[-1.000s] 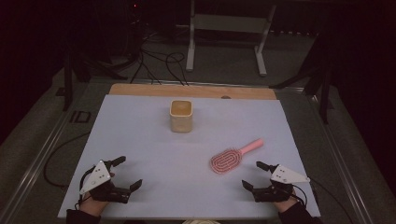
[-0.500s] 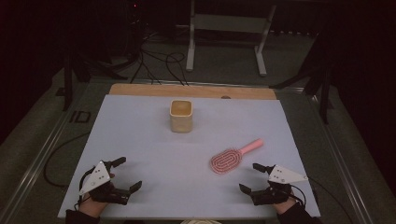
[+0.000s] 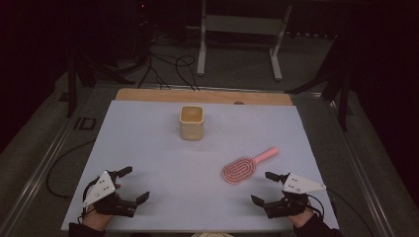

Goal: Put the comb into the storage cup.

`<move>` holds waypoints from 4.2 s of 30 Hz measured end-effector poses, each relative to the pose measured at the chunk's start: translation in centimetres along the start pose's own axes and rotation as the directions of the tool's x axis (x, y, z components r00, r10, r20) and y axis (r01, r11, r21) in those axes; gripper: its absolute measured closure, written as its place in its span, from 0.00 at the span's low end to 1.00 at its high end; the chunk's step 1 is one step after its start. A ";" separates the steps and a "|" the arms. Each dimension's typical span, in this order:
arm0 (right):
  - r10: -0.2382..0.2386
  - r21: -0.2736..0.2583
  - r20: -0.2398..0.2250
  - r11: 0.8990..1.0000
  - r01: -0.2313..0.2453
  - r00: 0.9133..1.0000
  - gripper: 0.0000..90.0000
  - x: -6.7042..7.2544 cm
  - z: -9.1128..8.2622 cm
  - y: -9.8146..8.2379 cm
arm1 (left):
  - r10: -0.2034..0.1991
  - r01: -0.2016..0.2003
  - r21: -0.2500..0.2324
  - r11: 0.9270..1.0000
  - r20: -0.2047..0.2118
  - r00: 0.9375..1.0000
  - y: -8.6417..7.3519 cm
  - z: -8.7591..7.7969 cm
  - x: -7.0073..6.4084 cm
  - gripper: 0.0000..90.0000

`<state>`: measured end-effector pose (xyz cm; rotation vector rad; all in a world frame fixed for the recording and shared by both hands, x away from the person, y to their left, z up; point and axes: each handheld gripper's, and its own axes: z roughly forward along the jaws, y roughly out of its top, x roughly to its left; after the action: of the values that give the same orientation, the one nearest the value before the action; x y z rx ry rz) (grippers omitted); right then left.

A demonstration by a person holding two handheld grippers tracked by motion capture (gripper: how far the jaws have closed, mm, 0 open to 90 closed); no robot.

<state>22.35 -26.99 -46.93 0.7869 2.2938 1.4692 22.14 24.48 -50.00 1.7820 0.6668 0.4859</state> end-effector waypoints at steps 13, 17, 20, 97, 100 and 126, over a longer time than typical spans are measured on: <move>-0.045 -0.019 0.013 0.999 0.046 0.999 0.09 -0.5 -0.8 2.8 | 0.004 -0.004 0.001 1.000 0.003 1.000 0.1 0.0 -0.1 0.00; -0.065 -0.028 0.023 0.997 0.066 0.998 0.09 -0.9 -1.1 3.8 | 0.005 -0.005 0.000 1.000 0.004 1.000 0.1 0.0 -0.2 0.00; -0.076 -0.037 0.033 0.996 0.077 0.997 0.10 -1.2 -1.2 4.5 | 0.003 -0.003 -0.001 1.000 0.002 1.000 0.1 0.0 -0.1 0.00; 0.056 0.161 0.257 0.982 -0.100 0.965 0.65 -14.8 5.4 4.0 | 0.007 -0.007 0.007 1.000 0.008 1.000 0.1 0.2 -0.1 0.00; 0.052 0.176 0.275 0.979 -0.104 0.960 0.70 -15.0 5.6 3.7 | 0.010 -0.010 0.003 1.000 -0.002 1.000 0.1 0.1 -0.1 0.00; -0.040 0.360 0.293 0.930 -0.072 0.955 1.00 -15.3 7.6 2.3 | -0.010 0.010 0.002 1.000 0.008 1.000 0.1 0.2 0.0 0.00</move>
<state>39.32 -29.75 -48.65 1.0491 2.3526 0.8560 22.27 24.33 -49.99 1.7813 0.6705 0.4719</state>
